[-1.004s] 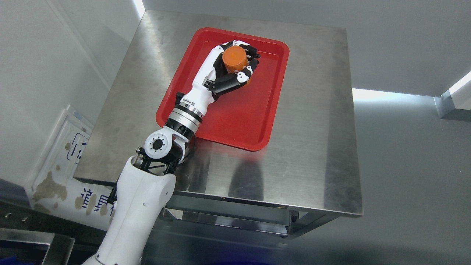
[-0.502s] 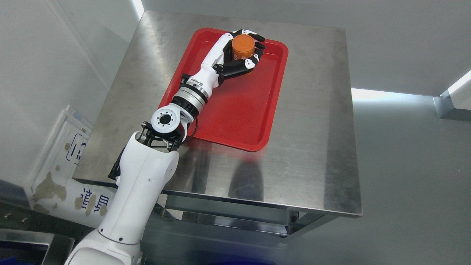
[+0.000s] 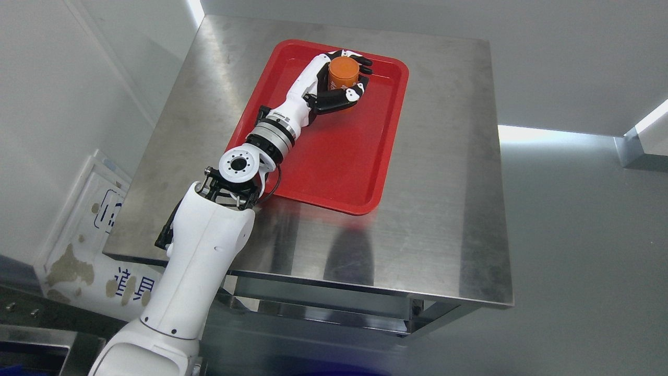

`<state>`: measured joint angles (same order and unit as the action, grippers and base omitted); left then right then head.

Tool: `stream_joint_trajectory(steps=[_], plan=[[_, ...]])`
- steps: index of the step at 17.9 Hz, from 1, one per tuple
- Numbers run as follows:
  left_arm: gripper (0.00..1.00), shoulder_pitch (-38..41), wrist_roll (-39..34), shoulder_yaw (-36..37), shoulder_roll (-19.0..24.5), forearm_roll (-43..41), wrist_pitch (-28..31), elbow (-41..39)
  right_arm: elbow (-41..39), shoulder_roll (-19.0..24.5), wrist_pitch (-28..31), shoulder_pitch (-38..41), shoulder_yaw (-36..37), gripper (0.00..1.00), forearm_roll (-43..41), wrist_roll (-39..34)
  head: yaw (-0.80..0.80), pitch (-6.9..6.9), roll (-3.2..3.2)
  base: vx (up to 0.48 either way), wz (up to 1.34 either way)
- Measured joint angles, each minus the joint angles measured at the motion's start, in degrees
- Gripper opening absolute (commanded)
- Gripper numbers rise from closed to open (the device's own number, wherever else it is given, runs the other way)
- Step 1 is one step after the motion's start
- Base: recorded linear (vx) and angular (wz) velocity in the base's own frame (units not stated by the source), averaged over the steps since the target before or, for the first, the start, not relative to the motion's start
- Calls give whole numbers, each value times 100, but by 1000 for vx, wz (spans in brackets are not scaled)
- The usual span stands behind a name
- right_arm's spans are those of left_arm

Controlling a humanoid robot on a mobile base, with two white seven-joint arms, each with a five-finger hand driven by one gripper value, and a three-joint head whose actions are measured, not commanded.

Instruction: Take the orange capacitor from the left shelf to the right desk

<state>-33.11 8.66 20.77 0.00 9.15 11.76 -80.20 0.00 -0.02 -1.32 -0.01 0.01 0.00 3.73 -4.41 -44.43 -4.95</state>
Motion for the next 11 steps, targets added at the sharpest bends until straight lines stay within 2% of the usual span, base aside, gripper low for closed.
stream_joint_trajectory(steps=[2, 4, 7, 11], plan=[[53, -12, 15, -20, 0, -9, 89, 39, 0, 0, 0, 0, 0, 100, 0, 0, 0, 0, 0, 0, 0], [67, -34, 38, -52, 0, -14, 174, 68, 0, 1, 0, 0, 0, 100, 0, 0, 0, 0, 0, 0, 0], [99, -67, 53, -97, 0, -16, 350, 63, 0, 1, 0, 0, 0, 100, 0, 0, 0, -1, 0, 0, 0], [100, -159, 64, -306, 0, -17, 836, -105, 0, 1, 0, 0, 0, 100, 0, 0, 0, -1, 0, 0, 0]])
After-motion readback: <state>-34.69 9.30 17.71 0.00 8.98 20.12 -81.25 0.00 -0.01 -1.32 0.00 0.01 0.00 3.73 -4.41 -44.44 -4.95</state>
